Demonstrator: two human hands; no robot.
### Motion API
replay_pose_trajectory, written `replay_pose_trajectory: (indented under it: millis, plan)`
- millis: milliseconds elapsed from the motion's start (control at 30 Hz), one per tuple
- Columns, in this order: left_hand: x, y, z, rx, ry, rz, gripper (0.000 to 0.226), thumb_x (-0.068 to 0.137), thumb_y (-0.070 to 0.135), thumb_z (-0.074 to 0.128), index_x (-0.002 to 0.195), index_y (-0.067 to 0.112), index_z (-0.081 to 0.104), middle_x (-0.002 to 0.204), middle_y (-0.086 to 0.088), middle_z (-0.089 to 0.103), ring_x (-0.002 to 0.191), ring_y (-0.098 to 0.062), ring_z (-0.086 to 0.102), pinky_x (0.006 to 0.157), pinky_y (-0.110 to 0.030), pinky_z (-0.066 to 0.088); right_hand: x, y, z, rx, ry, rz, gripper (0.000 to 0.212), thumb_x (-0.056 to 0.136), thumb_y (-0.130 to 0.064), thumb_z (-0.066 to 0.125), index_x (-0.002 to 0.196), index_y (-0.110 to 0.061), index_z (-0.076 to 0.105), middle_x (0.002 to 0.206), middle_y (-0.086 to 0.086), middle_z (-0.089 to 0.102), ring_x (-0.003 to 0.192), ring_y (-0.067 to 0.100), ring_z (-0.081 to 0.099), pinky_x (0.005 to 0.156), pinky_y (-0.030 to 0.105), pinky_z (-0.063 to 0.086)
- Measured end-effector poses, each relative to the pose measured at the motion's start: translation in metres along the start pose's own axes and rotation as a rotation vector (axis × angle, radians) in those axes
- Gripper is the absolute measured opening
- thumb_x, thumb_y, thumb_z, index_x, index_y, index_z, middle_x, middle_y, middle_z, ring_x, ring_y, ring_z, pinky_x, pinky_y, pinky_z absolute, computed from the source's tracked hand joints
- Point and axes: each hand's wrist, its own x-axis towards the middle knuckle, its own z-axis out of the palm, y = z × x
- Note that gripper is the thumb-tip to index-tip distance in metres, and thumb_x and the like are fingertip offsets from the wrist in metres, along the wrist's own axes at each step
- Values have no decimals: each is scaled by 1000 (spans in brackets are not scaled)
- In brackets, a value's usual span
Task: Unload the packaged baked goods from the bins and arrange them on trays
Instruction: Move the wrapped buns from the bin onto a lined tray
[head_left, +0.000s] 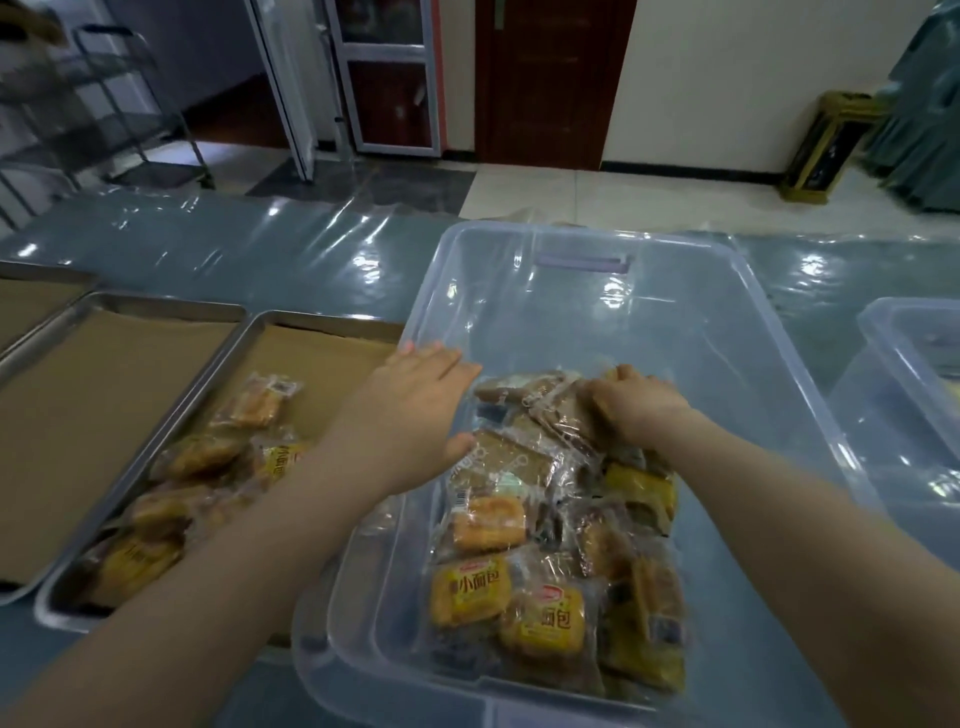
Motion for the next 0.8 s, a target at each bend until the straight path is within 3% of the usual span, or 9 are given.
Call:
replay_pose_trajectory:
  millis: [133,267,333,433,500,567,667,800]
  plan:
    - [0,1,-1,33,-6,11,69,89,49,50,146,21,24,152,-1,29,140,-18,21,114,-31,1,-20,-4,-27,30,-7,-1,52,87,-19,52,136,-33,44,129,11,42,107,34,56,88,41,48]
    - [0,2,-3,90,-36,29,68,89,50,49,146,22,24,151,-2,30,140,-19,22,115,-34,4,-52,-13,-47,-152,-62,-207,40,92,-20,46,132,-23,46,129,5,49,120,26,41,90,44,48]
    - [0,2,-3,113,-43,37,67,89,49,50,145,22,26,148,-2,33,139,-20,23,115,-35,5,-75,-15,-43,-210,-115,-265,45,92,-16,46,136,-23,40,134,7,43,126,28,35,89,44,46]
    - [0,3,-4,128,-40,53,63,87,48,52,140,22,32,142,-1,39,134,-20,29,115,-36,8,-110,-21,-24,-178,-235,-303,70,85,-27,60,145,-30,24,151,10,22,139,39,20,102,53,39]
    - [-1,4,-4,137,-40,60,61,87,48,52,138,21,35,140,-2,42,132,-21,31,114,-37,10,-131,-28,-11,-100,-389,-244,108,71,-50,73,146,-48,-5,159,6,-15,142,47,-4,109,63,25]
    - [-1,4,-3,149,-45,63,60,86,47,53,138,21,35,140,-2,42,132,-21,32,114,-38,10,-142,-38,3,-124,-473,-191,129,60,-61,78,136,-55,-25,147,4,-42,136,50,-21,109,66,22]
    - [-2,5,-3,197,-58,90,59,87,48,51,137,20,35,138,-4,43,132,-23,33,115,-41,9,-146,-55,19,-232,-443,-180,129,65,-55,78,135,-53,-30,139,6,-51,131,57,-23,106,64,29]
    - [-2,6,-2,271,-87,97,57,90,47,46,138,18,34,139,-8,42,134,-25,31,115,-43,7,-144,-60,22,-184,-386,-168,113,75,-31,78,147,-45,-8,146,5,-44,135,52,-22,106,60,32]
